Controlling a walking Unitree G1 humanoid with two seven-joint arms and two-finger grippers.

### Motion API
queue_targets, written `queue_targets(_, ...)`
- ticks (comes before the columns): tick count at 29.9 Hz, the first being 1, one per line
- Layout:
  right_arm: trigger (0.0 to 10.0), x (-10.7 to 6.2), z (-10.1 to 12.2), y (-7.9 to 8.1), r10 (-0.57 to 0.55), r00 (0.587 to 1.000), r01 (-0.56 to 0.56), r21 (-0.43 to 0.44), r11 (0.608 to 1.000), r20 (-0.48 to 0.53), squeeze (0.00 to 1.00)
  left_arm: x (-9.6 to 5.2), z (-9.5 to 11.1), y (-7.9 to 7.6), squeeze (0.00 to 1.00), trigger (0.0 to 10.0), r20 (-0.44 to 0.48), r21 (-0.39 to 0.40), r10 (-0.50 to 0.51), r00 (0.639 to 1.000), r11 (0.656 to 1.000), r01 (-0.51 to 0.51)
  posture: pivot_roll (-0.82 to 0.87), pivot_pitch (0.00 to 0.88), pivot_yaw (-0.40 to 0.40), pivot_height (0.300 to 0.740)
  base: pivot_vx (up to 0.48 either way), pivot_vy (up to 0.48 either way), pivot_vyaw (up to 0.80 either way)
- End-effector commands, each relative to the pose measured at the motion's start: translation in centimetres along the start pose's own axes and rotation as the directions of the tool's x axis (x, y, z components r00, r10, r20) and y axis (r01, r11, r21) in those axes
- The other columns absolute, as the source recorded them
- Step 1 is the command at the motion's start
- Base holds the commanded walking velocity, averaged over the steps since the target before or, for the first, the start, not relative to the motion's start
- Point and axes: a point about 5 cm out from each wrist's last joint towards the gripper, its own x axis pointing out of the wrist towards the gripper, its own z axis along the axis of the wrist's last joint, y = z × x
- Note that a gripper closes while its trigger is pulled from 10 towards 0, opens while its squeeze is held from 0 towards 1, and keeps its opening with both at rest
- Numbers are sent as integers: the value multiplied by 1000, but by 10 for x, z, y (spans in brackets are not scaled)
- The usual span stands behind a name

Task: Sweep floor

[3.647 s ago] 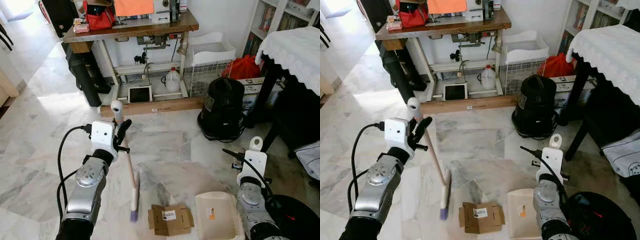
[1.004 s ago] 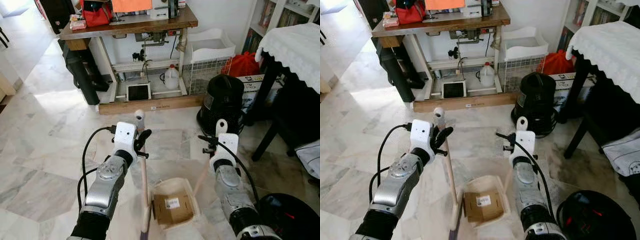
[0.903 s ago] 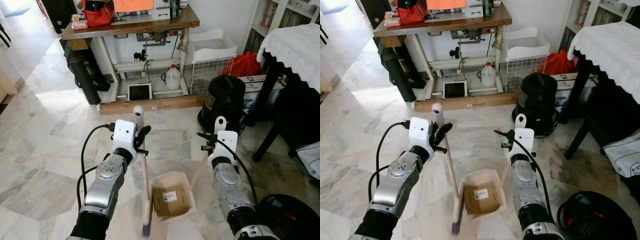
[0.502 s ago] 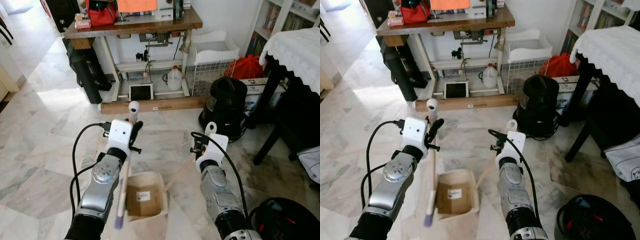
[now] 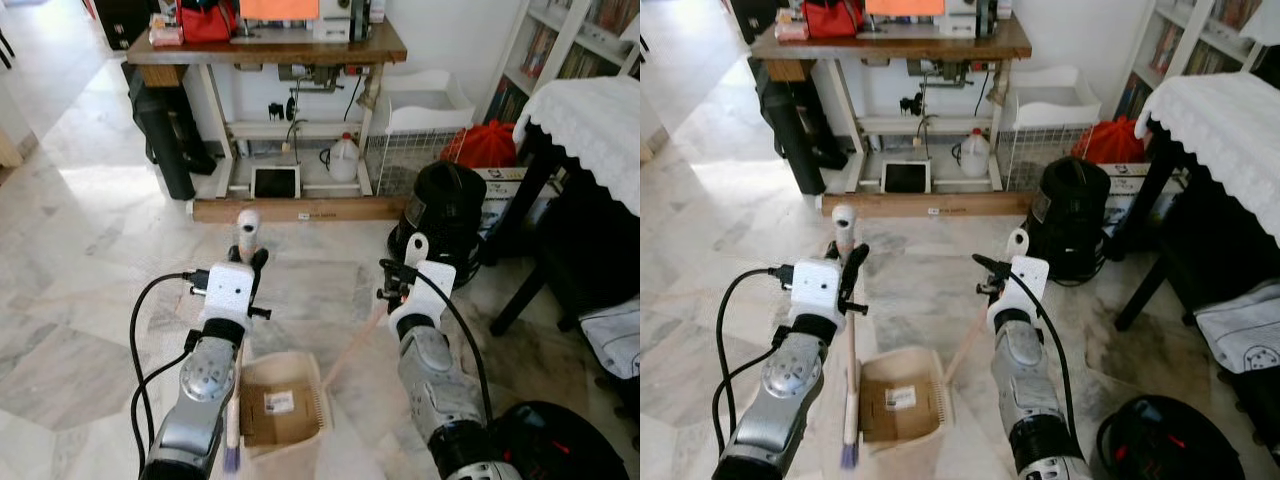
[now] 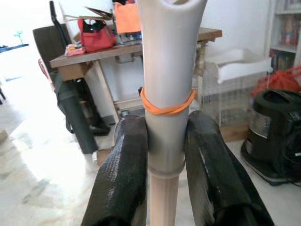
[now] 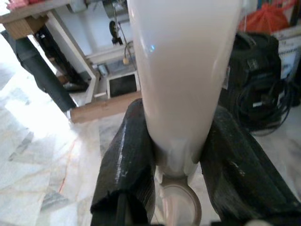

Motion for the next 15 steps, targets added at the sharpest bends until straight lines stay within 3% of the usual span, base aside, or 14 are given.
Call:
queue_targets(1, 10000, 0, 13, 4, 24, 997, -27, 31, 999, 72, 0, 4, 10, -1, 0, 10000, 61, -1, 8, 998, 1000, -8, 128, 0, -54, 740, 0, 0, 0)
queue_targets(8, 10000, -4, 10, 13, 43, 996, -46, 46, 998, 80, 0, 8, 13, 1, 0, 10000, 96, 2, -4, 995, 1000, 4, 118, 0, -28, 740, 0, 0, 0)
queue_targets(15, 10000, -8, 5, 10, 34, 997, -38, 51, 998, 71, 0, 11, 16, -2, 0, 10000, 113, -4, -15, 993, 1000, 16, 114, 0, -22, 740, 0, 0, 0)
